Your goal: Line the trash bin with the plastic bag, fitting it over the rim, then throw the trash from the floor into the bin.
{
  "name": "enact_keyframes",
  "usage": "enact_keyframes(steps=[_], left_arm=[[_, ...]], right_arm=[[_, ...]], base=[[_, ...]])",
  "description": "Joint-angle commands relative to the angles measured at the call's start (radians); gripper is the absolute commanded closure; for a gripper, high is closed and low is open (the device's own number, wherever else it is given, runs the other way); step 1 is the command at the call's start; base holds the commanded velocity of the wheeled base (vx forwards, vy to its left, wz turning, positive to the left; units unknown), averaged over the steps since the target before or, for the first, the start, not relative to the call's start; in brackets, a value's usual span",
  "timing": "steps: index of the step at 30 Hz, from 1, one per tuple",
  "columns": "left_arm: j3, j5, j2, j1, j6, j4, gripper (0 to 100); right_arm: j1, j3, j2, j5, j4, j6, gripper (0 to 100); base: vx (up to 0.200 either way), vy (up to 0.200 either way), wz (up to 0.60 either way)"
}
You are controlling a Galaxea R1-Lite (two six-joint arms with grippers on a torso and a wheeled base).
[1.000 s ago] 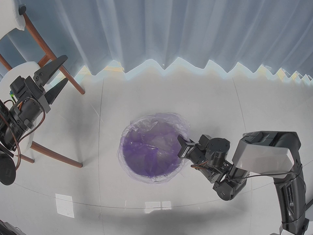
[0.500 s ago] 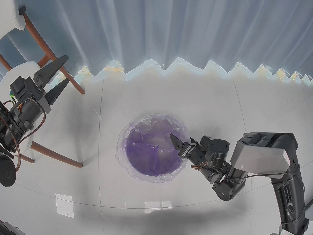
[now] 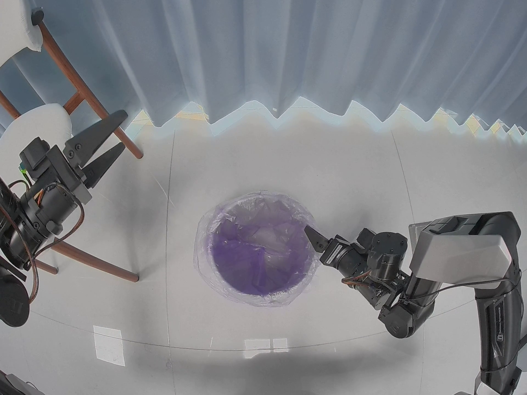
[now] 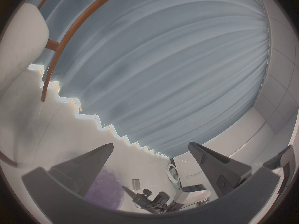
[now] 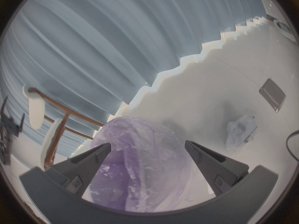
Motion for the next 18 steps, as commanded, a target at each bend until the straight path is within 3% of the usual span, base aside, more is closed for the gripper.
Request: enact_keyframes(steps=[1, 5, 15, 18], left_arm=[[0.03, 0.001, 0.056, -0.005, 0.053, -0.008, 0], [0.035, 0.004, 0.073, -0.004, 0.096, -0.01, 0], [0.016, 0.004, 0.075, 0.011, 0.097, -0.011, 0], [-0.011, 0.007, 0.075, 0.016, 0.094, -0.011, 0]], right_arm=[[-0.004, 0.05, -0.094, 0.039, -0.012, 0.062, 0], [-0.054, 0.118, -0.18, 0.094, -0.009, 0.074, 0], [-0.161, 0.317, -0.291, 0.113, -0.009, 0.042, 0], [-0.236, 0.34, -0.274, 0.141, 0.002, 0.028, 0]], base=[[0.0, 0.0, 0.0], [0.0, 0.0, 0.0], [0.0, 0.0, 0.0], [0.0, 0.0, 0.0]])
